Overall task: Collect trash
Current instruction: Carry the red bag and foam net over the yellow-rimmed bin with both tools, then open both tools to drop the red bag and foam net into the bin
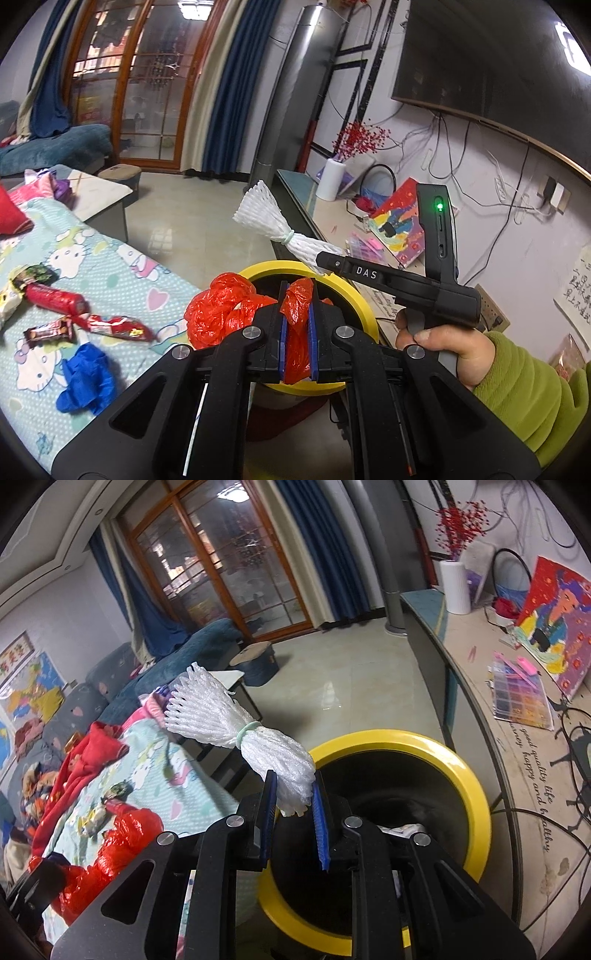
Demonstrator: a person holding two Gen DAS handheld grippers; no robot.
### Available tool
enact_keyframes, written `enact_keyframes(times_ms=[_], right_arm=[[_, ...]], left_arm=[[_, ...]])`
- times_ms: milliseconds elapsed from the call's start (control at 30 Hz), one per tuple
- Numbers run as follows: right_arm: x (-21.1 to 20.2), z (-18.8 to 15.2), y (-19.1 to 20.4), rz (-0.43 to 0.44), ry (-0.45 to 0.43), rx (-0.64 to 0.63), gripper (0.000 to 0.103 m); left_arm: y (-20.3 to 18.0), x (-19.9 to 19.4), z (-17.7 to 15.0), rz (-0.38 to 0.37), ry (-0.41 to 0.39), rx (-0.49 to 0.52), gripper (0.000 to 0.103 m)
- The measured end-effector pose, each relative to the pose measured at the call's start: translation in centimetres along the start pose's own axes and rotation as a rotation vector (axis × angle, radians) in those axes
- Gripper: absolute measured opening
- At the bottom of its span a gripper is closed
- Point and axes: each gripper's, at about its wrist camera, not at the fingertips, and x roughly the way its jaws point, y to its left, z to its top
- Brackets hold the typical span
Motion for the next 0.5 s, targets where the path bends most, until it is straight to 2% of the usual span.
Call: enact_keyframes(times_ms=[500], right_arm=[[0.7, -0.2, -4.5, -0.06, 0.016, 0.071, 0.018]], left_arm=[[-1.6, 3.7, -0.8, -0.048, 0.07, 0.022, 0.004]])
